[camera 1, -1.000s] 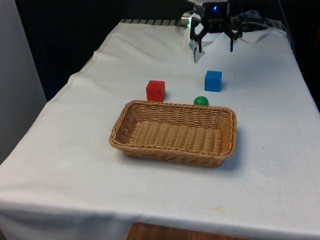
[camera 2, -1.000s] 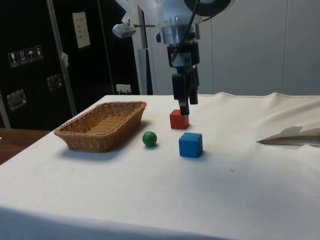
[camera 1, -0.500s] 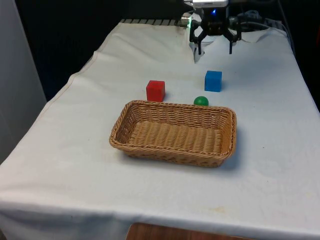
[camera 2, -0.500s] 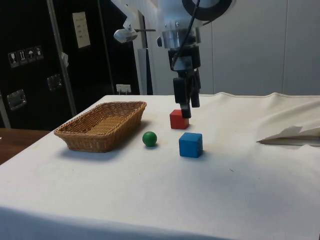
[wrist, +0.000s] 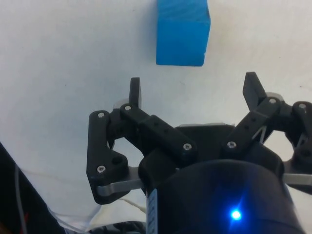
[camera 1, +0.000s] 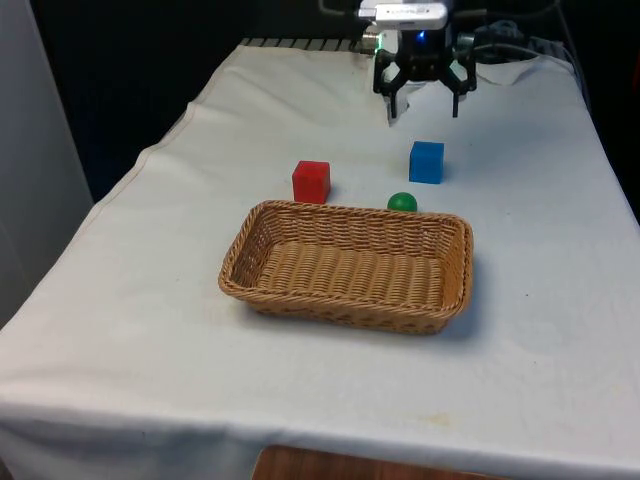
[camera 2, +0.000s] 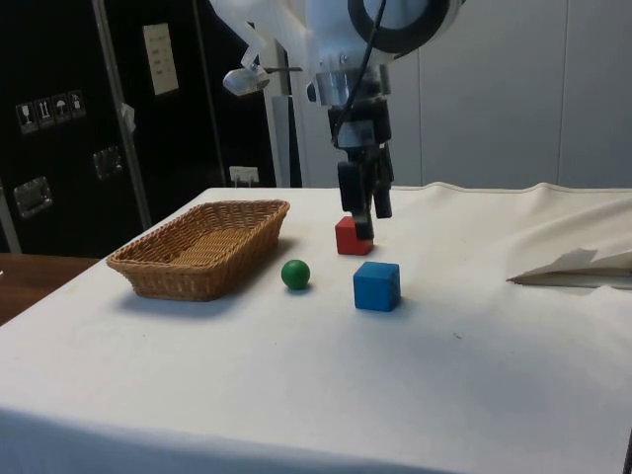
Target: Place all non-red objects into the basket.
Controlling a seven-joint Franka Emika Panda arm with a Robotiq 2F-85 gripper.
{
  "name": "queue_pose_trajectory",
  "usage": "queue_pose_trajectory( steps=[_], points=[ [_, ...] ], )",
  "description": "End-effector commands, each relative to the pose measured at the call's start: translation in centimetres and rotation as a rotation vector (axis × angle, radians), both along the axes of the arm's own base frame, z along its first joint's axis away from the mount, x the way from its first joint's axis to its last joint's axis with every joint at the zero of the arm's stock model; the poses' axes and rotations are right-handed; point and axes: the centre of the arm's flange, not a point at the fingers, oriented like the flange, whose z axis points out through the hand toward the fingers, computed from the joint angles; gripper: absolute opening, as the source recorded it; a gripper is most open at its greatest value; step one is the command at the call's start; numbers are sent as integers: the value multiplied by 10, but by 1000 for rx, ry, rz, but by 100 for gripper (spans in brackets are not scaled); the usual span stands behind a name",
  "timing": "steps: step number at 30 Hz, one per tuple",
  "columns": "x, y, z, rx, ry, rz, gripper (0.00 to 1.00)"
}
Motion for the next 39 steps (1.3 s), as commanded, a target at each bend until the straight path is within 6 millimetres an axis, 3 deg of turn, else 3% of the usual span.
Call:
queue_pose_trajectory(
  steps=[1, 39],
  points=[
    [2, -1, -1, 5, -6, 0, 100],
    [14, -9, -42, -21, -49, -31, 100]
  ],
)
